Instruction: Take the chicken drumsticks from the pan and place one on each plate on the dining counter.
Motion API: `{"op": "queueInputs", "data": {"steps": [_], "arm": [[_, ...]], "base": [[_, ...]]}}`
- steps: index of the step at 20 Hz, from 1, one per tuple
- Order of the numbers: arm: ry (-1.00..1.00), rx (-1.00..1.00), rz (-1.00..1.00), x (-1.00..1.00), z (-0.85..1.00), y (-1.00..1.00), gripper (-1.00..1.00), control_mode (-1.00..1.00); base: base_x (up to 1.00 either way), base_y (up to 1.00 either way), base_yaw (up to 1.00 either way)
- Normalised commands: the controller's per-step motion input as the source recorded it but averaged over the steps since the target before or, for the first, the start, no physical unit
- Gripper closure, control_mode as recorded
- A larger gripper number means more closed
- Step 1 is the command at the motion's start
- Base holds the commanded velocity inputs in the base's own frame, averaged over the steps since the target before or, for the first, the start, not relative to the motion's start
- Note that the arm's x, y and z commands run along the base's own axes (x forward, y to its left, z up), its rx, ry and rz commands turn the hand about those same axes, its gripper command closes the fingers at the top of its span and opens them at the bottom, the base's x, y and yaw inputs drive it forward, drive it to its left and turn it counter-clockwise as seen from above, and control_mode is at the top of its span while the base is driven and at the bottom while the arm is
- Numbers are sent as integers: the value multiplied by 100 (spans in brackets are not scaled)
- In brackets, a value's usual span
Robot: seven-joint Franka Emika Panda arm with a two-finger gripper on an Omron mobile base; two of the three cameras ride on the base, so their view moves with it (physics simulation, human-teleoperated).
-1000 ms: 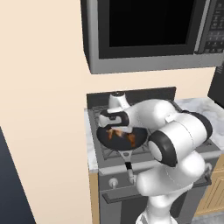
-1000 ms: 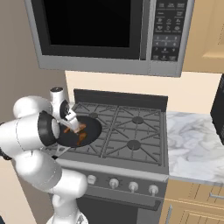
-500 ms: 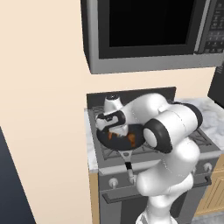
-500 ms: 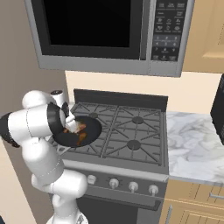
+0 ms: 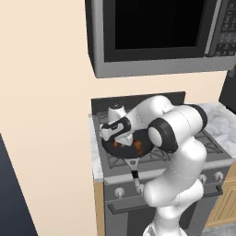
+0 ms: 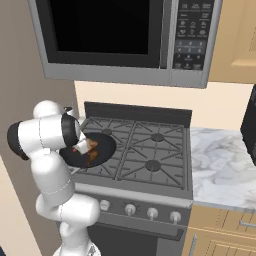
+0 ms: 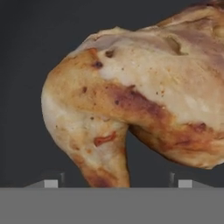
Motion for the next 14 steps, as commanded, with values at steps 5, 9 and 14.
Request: {"op": "queueInputs", "data": {"steps": [5, 9, 14], "arm": [[0, 0, -3, 1, -22, 7, 100, -100], [-1, 0, -7, -5, -3, 3, 100, -100], [-5, 0, -12, -12, 0, 0, 100, -100]], "base": [[0, 0, 0], [0, 0, 0], [0, 0, 0]]}}
